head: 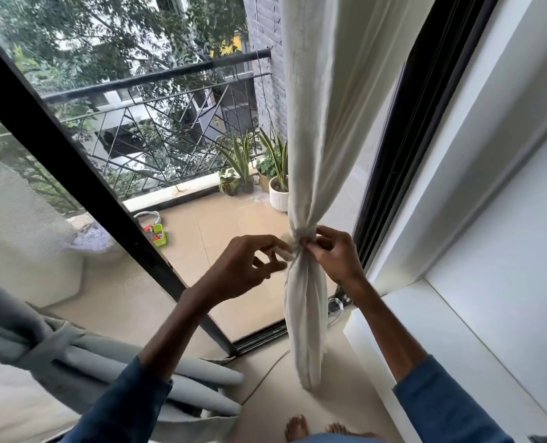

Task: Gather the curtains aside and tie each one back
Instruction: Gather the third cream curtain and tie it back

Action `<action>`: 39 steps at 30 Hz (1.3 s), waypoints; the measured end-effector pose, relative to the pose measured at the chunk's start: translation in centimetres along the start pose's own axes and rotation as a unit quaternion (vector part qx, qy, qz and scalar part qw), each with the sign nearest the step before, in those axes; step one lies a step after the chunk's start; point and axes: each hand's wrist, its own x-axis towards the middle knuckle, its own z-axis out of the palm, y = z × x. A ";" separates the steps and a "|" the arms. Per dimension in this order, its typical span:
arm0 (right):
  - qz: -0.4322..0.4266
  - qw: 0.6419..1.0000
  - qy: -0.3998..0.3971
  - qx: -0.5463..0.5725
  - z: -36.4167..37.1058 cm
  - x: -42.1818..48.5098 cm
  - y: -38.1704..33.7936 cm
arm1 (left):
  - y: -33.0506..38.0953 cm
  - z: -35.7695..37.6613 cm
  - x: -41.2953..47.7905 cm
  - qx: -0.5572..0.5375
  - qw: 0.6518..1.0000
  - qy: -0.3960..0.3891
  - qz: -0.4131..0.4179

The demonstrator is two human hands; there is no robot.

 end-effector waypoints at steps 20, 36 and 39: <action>-0.018 1.000 -0.014 -0.003 -1.6 -0.1 -1.1 | 2.5 3.3 2.2 0.191 0.973 0.106 0.070; -0.015 0.998 0.030 -0.048 -0.1 0.2 -1.9 | 2.1 2.4 2.8 0.325 0.928 0.158 0.089; -0.022 0.998 0.023 -0.053 -0.1 0.3 -2.2 | 2.3 2.7 3.0 0.307 0.938 0.127 0.102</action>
